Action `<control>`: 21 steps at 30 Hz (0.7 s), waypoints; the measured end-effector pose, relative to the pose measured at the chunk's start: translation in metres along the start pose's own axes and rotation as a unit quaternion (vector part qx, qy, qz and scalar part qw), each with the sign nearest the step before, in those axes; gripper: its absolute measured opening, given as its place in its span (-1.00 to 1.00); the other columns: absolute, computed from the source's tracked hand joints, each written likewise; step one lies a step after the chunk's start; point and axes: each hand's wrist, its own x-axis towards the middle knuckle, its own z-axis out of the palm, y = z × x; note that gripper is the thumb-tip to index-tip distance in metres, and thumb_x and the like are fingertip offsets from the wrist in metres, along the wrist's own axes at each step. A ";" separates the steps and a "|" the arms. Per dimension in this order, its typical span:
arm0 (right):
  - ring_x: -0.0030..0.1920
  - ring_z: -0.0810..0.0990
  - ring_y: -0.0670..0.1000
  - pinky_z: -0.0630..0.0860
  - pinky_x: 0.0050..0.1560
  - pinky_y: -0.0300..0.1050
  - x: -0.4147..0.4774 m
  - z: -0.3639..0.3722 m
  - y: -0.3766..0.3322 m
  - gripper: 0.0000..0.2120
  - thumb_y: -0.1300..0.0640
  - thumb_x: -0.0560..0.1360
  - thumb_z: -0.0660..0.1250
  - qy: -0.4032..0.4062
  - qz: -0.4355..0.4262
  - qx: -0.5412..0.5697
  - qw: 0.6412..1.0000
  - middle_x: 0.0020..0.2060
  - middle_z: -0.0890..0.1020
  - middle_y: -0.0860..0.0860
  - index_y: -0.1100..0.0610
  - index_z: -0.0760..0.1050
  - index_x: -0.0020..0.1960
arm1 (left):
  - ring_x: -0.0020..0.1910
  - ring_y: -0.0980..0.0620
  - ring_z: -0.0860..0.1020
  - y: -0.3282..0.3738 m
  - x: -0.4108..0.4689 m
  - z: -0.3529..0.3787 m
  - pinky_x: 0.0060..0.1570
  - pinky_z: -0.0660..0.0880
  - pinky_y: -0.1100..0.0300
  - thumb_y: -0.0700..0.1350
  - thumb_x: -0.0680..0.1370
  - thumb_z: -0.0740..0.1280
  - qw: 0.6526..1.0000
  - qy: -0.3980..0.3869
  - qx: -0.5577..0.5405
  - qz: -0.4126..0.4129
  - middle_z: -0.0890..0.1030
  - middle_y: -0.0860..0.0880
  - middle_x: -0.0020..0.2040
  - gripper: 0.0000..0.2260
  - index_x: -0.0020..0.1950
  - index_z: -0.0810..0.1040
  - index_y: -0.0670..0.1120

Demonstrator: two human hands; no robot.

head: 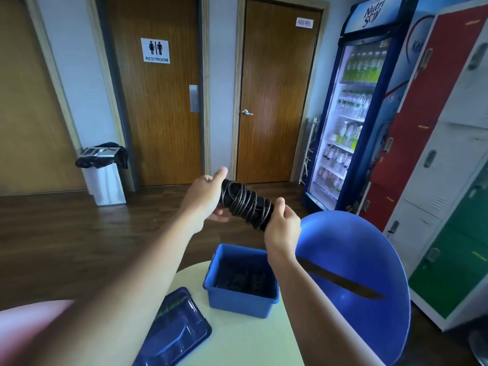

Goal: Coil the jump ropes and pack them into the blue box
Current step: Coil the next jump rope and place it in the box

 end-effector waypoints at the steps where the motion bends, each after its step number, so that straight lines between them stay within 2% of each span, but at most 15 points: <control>1: -0.43 0.21 -0.01 0.17 -0.32 -0.02 -0.003 0.002 0.001 -0.51 -0.02 0.66 0.11 0.003 -0.015 -0.011 1.000 -0.55 0.26 -0.08 0.10 0.15 -0.40 | -0.33 -0.02 0.55 -0.001 -0.001 -0.002 -0.24 0.68 -0.05 0.29 0.61 0.17 1.000 -0.004 -0.002 -0.008 0.62 -0.12 -0.09 -0.57 0.01 0.52 -0.07; 3: -0.44 0.20 -0.01 0.17 -0.32 -0.01 -0.009 0.004 0.006 -0.51 0.01 0.67 0.09 0.009 -0.034 -0.030 0.999 -0.56 0.25 -0.07 0.07 0.13 -0.41 | -0.36 0.00 0.56 -0.006 -0.001 -0.006 -0.26 0.68 -0.02 0.26 0.62 0.19 1.000 -0.013 0.011 0.003 0.63 -0.13 -0.11 -0.60 -0.03 0.55 -0.05; 7: -0.41 0.20 0.03 0.24 -0.23 -0.01 -0.013 0.008 0.015 -0.55 0.07 0.66 0.04 0.009 -0.012 -0.060 0.998 -0.51 0.27 -0.04 0.08 0.13 -0.41 | -0.40 -0.01 0.66 -0.024 0.002 -0.011 -0.22 0.66 -0.17 0.24 0.63 0.18 0.993 -0.012 0.076 0.086 0.63 -0.29 -0.14 -0.55 -0.01 0.58 -0.14; 9: -0.39 0.19 0.04 0.23 -0.22 0.00 -0.013 0.009 0.018 -0.55 0.06 0.65 0.03 0.006 -0.004 -0.067 0.998 -0.51 0.27 -0.04 0.07 0.12 -0.41 | -0.38 -0.06 0.68 -0.035 0.004 -0.013 -0.24 0.65 -0.18 0.24 0.64 0.15 0.990 -0.007 0.093 0.105 0.62 -0.35 -0.14 -0.52 -0.01 0.59 -0.16; 12: -0.37 0.17 0.04 0.19 -0.26 -0.02 -0.012 0.009 0.022 -0.56 0.05 0.66 0.02 -0.003 0.005 -0.083 0.997 -0.49 0.24 -0.03 0.11 0.11 -0.39 | -0.40 -0.08 0.67 -0.050 0.005 -0.011 -0.25 0.63 -0.18 0.24 0.65 0.10 0.985 0.009 0.105 0.134 0.64 -0.24 -0.24 -0.52 -0.08 0.55 -0.14; 15: -0.37 0.17 0.03 0.16 -0.32 0.00 -0.008 0.007 0.024 -0.57 0.05 0.66 0.02 -0.017 0.006 -0.099 0.995 -0.47 0.25 -0.01 0.13 0.12 -0.37 | -0.39 -0.10 0.59 -0.066 0.009 -0.006 -0.27 0.58 -0.17 0.22 0.65 0.11 0.982 0.036 0.098 0.157 0.48 -0.04 -0.41 -0.55 -0.23 0.46 -0.08; 17: -0.37 0.16 0.02 0.17 -0.32 0.00 -0.004 0.006 0.027 -0.58 0.07 0.65 0.02 -0.020 0.004 -0.114 0.993 -0.46 0.26 0.01 0.13 0.11 -0.37 | -0.39 -0.09 0.52 -0.075 0.014 -0.001 -0.35 0.52 -0.02 0.20 0.66 0.12 0.982 0.047 0.093 0.159 0.42 0.00 -0.42 -0.57 -0.28 0.42 -0.04; 18: -0.37 0.16 0.02 0.17 -0.31 0.00 -0.001 0.006 0.029 -0.58 0.08 0.65 0.02 -0.021 -0.001 -0.122 0.992 -0.46 0.26 0.01 0.13 0.10 -0.37 | -0.40 -0.02 0.47 -0.079 0.016 0.002 -0.37 0.42 0.09 0.19 0.66 0.13 0.982 0.051 0.096 0.155 0.41 0.02 -0.42 -0.57 -0.28 0.42 -0.05; 21: -0.38 0.16 0.02 0.13 -0.35 0.01 0.012 0.006 0.037 -0.58 0.08 0.65 0.02 -0.032 -0.017 -0.154 0.987 -0.47 0.25 0.01 0.13 0.10 -0.37 | -0.40 0.08 0.42 -0.090 0.028 0.012 -0.37 0.27 0.18 0.21 0.64 0.15 0.985 0.039 0.109 0.129 0.41 0.05 -0.42 -0.57 -0.17 0.53 -0.10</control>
